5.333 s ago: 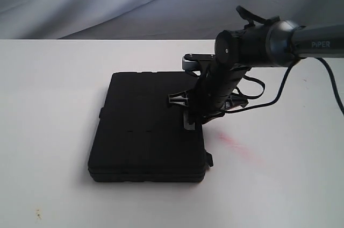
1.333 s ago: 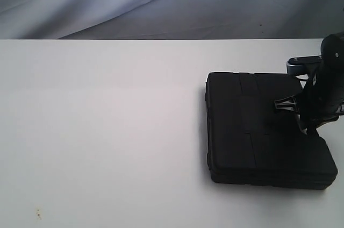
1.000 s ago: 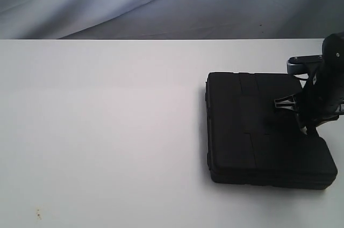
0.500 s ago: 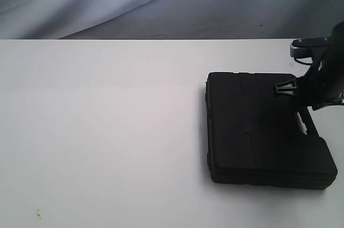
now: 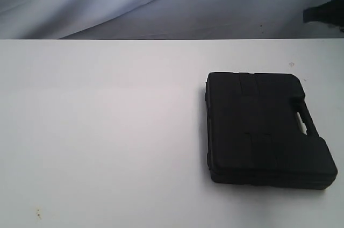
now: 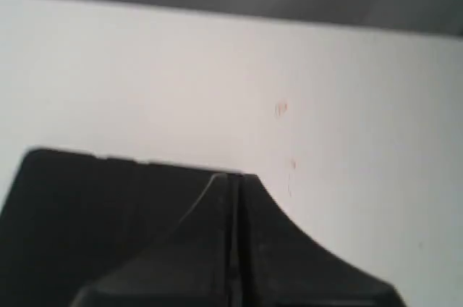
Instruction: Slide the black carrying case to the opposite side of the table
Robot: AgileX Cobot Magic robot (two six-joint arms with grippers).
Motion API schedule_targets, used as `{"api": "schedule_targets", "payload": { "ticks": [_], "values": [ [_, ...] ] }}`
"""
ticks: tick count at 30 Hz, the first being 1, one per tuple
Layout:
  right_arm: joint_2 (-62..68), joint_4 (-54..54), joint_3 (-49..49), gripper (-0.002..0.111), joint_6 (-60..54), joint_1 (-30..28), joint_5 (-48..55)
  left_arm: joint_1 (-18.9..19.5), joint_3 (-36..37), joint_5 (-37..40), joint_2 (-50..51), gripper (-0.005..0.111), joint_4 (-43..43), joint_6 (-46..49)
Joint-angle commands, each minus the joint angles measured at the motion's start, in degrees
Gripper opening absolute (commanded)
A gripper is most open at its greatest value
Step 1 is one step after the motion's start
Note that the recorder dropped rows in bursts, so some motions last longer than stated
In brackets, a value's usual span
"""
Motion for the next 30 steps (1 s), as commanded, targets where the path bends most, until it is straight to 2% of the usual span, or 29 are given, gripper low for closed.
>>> {"api": "schedule_targets", "payload": {
  "ticks": [1, 3, 5, 10, 16, 30],
  "values": [
    [-14.1, 0.3, 10.5, 0.0, -6.0, -0.5, -17.7, 0.1, 0.3, -0.4, -0.2, 0.0, 0.1, -0.4],
    [-20.8, -1.3, 17.9, 0.0, -8.9, -0.5, -27.4, 0.1, 0.3, -0.4, -0.2, 0.0, 0.1, -0.4],
    [-27.2, -2.5, 23.0, 0.0, -11.0, -0.5, -32.1, 0.1, 0.3, -0.4, -0.2, 0.0, 0.1, -0.4],
    [-44.5, -2.5, 31.2, 0.0, -11.7, -0.5, -33.8, 0.1, 0.3, -0.4, -0.2, 0.0, 0.1, -0.4],
    [-62.1, -3.0, 33.2, 0.0, -14.7, -0.5, -21.7, 0.1, 0.3, -0.4, -0.2, 0.0, 0.1, -0.4],
    [-78.3, -2.9, 33.2, 0.0, -15.7, -0.5, -11.0, 0.1, 0.3, -0.4, -0.2, 0.0, 0.1, -0.4]
  ]
}}
